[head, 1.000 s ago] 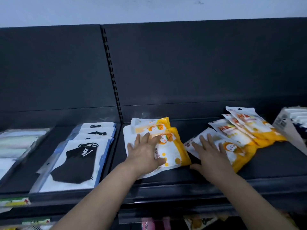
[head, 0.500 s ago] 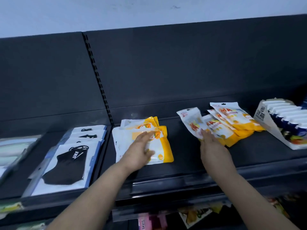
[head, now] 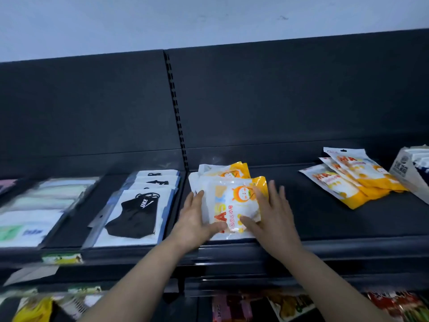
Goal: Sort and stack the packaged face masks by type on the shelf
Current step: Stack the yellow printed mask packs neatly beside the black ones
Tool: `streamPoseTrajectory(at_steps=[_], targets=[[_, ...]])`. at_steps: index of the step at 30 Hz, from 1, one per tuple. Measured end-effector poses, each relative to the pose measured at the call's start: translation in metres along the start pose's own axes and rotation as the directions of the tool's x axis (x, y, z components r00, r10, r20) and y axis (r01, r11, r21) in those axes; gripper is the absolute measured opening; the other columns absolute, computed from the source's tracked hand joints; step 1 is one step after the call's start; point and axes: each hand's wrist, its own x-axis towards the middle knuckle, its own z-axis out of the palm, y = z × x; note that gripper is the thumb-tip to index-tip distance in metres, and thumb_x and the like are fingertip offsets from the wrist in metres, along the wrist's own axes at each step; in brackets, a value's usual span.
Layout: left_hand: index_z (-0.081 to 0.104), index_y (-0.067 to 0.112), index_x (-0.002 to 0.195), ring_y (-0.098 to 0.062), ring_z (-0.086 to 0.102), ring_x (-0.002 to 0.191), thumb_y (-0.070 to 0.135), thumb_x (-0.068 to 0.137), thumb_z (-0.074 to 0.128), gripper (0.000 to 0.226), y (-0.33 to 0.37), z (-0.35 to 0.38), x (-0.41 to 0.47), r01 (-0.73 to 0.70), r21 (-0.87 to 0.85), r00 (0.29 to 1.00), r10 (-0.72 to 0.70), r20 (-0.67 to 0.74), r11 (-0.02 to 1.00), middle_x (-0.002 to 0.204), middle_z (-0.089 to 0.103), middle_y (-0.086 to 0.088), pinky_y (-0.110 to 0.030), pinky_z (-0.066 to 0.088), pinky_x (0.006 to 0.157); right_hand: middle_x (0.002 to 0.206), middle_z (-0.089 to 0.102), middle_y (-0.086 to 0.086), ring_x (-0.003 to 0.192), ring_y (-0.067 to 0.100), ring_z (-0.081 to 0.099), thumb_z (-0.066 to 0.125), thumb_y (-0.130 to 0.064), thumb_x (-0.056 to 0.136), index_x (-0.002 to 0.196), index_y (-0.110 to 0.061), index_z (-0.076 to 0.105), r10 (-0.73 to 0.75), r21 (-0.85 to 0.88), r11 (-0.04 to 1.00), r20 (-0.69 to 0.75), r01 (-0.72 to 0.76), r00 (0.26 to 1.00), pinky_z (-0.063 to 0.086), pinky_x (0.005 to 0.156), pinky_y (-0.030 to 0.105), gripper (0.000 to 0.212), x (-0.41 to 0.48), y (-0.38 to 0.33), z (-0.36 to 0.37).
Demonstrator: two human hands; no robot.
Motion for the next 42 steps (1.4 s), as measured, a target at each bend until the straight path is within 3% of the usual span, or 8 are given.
streamPoseTrajectory(at_steps=[3, 9, 13, 22, 28, 32, 36, 42], targets=[[0.018, 0.025, 0.149, -0.021, 0.027, 0.142, 0.075, 0.045, 0.075, 0.128, 0.007, -0.003, 0.002, 0.071, -0.228, 0.995, -0.084, -0.048, 0.971, 0.153, 0.023, 0.000, -0.046, 0.033, 0.114, 0.160, -0.004, 0.009, 0.147, 0.027, 0.008, 0.068, -0.059, 0.074, 0.151, -0.025, -0.005, 0.285, 0.292, 0.901, 0.163, -0.322, 0.945, 0.028, 0.112, 0.044, 0.112, 0.016, -0.001, -0.002], [-0.003, 0.020, 0.152, -0.022, 0.045, 0.132, 0.042, 0.054, 0.091, 0.138, 0.006, -0.018, 0.026, 0.190, -0.534, 0.978, -0.204, 0.034, 0.824, 0.146, 0.041, 0.001, -0.043, 0.043, 0.107, 0.152, 0.025, -0.006, 0.134, 0.017, 0.036, 0.078, -0.041, 0.067, 0.149, -0.035, -0.001, 0.204, 0.333, 0.900, 0.250, -0.282, 0.947, 0.041, 0.102, 0.036, 0.114, 0.025, -0.011, 0.009], [0.028, 0.025, 0.137, -0.018, 0.063, 0.106, 0.026, 0.059, 0.092, 0.101, 0.006, -0.013, 0.036, 0.193, -0.505, 0.981, -0.179, 0.077, 0.841, 0.121, 0.060, 0.005, -0.041, 0.058, 0.085, 0.134, 0.031, -0.012, 0.127, 0.011, 0.036, 0.080, -0.025, 0.072, 0.148, -0.035, 0.012, 0.200, 0.494, 0.815, 0.251, -0.303, 0.947, 0.035, 0.099, 0.027, 0.102, 0.025, -0.012, 0.006], [0.039, 0.034, 0.113, -0.011, 0.061, 0.106, 0.035, 0.042, 0.096, 0.091, 0.000, -0.011, 0.044, 0.166, -0.300, 0.981, -0.126, 0.150, 0.939, 0.111, 0.061, 0.011, -0.039, 0.056, 0.088, 0.142, 0.039, -0.003, 0.123, 0.016, 0.047, 0.070, 0.003, 0.070, 0.146, -0.040, 0.013, 0.283, 0.623, 0.677, 0.271, -0.392, 0.920, 0.047, 0.097, 0.035, 0.104, 0.042, -0.005, 0.011], [0.036, 0.034, 0.117, -0.019, 0.060, 0.113, 0.067, 0.030, 0.083, 0.105, 0.012, -0.021, 0.056, 0.252, -0.313, 0.966, -0.258, 0.025, 0.916, 0.126, 0.058, 0.005, -0.045, 0.055, 0.091, 0.159, 0.014, -0.004, 0.141, 0.022, 0.029, 0.077, -0.034, 0.076, 0.150, -0.030, -0.012, 0.421, 0.697, 0.534, 0.273, -0.479, 0.865, 0.032, 0.110, 0.041, 0.116, 0.054, -0.009, 0.000], [0.000, 0.032, 0.152, -0.027, 0.005, 0.149, 0.060, 0.058, 0.081, 0.126, 0.032, -0.015, 0.040, 0.166, -0.043, 0.985, -0.164, 0.047, 0.985, 0.162, -0.002, 0.001, -0.047, 0.021, 0.119, 0.147, 0.041, 0.004, 0.125, 0.024, 0.050, 0.064, -0.051, 0.082, 0.152, -0.025, 0.009, 0.445, 0.669, 0.486, 0.364, -0.563, 0.818, 0.044, 0.097, 0.037, 0.092, 0.074, 0.000, -0.002], [-0.005, 0.039, 0.151, -0.030, -0.016, 0.147, 0.061, 0.066, 0.077, 0.120, 0.029, -0.003, 0.034, 0.132, 0.044, 0.986, -0.136, 0.099, 0.990, 0.158, -0.025, 0.002, -0.047, 0.011, 0.118, 0.114, 0.064, -0.005, 0.096, 0.011, 0.065, 0.055, -0.050, 0.089, 0.133, -0.036, 0.038, 0.298, 0.666, 0.536, 0.426, -0.519, 0.854, 0.052, 0.076, 0.027, 0.049, 0.096, 0.008, 0.004], [0.000, 0.038, 0.152, -0.028, -0.005, 0.149, 0.061, 0.063, 0.079, 0.121, 0.031, -0.008, 0.037, 0.230, 0.023, 0.972, -0.231, 0.048, 0.973, 0.159, -0.020, 0.003, -0.044, 0.018, 0.117, 0.121, 0.063, -0.009, 0.110, 0.013, 0.060, 0.042, -0.073, 0.082, 0.131, -0.051, 0.042, 0.189, 0.505, 0.746, 0.464, -0.434, 0.865, 0.044, 0.103, 0.041, 0.054, 0.123, 0.017, 0.004]])
